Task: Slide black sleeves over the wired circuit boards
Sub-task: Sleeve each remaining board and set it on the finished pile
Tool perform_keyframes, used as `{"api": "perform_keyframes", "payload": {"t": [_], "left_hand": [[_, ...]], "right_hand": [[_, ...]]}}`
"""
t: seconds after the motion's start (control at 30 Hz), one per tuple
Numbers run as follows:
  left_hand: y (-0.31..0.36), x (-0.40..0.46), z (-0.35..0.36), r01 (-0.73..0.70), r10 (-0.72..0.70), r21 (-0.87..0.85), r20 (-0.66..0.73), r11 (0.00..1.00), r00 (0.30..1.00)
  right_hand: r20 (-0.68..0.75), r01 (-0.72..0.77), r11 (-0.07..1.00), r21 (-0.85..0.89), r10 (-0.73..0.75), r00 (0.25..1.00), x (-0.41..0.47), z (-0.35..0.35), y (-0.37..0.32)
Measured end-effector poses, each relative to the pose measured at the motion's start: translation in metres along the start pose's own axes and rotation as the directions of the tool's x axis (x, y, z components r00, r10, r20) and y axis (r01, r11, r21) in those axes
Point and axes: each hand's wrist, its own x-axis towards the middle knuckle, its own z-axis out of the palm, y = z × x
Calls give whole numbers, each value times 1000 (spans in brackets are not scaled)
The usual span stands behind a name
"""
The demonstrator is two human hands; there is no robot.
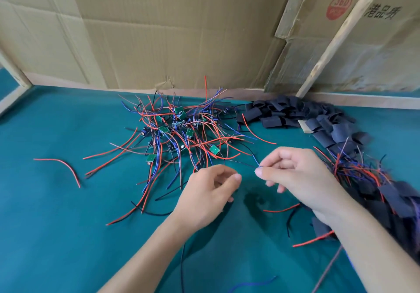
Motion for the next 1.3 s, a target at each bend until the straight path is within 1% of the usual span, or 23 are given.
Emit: {"api": "perform_keyframes", "payload": {"t": [0.07,0.1,0.17,0.27,0.3,0.33,0.4,0.43,0.47,0.5,0.53,0.6,0.67,0.7,0.77,0.8,0.87,0.93,0.97,1.03,1.13,1.23,1.3], "left_hand": [[5,-2,-1,75,-46,-241,123,968,991],[7,-3,-2,96,-38,-322,180,942,983],[9,-5,-1,113,-15,-387,247,915,969],[7,-6,-1,141,-31,-403,268,904,963],[7,-6,-1,148,-32,-403,279,903,960],[7,-7,-2,150,-28,-396,296,906,955],[7,-8,-2,150,-18,-381,329,912,944],[7,-8,-1,161,-18,-382,350,910,936],[6,-9,0,176,-22,-389,370,904,929],[5,-9,2,186,-26,-393,377,900,926],[4,-9,3,189,-31,-394,373,900,927],[4,-9,4,180,-33,-390,356,903,934],[4,-8,3,160,-21,-385,341,909,940],[5,-8,1,152,-15,-383,337,911,941],[5,-8,0,135,-5,-378,326,916,945],[5,-7,-1,128,-4,-373,316,919,949],[6,-7,-1,124,-8,-367,301,922,953],[5,-7,-1,125,-18,-360,288,924,958],[5,-7,-2,129,-24,-355,285,926,958],[5,-7,-2,134,-32,-344,287,929,957],[6,-7,-3,146,-41,-330,305,933,951],[6,-7,-4,160,-55,-326,310,932,949],[6,-7,-4,163,-57,-332,309,929,949]], "right_hand": [[-50,45,998,48,-43,998,-18,13,-3],[-55,80,996,39,-77,995,-27,20,-3],[-57,129,991,-21,-130,990,-41,33,-4],[-26,153,982,-107,-156,987,-54,38,-1],[27,151,977,-148,-148,989,-56,35,-2],[111,149,968,-201,-129,985,-56,31,-5],[279,146,956,-253,-72,957,-49,14,-13],[297,143,956,-255,-64,953,-40,2,-16],[246,137,950,-280,-67,967,-27,-12,-17],[145,127,931,-341,-81,986,-9,-27,-16],[27,101,891,-443,-99,995,12,-42,-14],[-148,-20,791,-611,-90,985,56,-68,-6],[-236,-157,741,-653,-2,972,98,-83,6],[-248,-205,717,-666,46,968,114,-84,11],[-221,-221,676,-702,89,971,136,-81,22],[-201,-195,665,-721,69,977,143,-76,25],[-155,-101,646,-757,-27,988,152,-64,28],[-64,3,587,-810,-94,993,159,-51,30],[-20,34,551,-834,-92,996,161,-45,31],[33,62,514,-855,-65,997,164,-39,34],[32,62,502,-863,-68,997,166,-42,34],[-13,-2,536,-844,-17,1000,163,-43,29],[-35,-13,543,-840,-31,999,159,-42,31]]}}
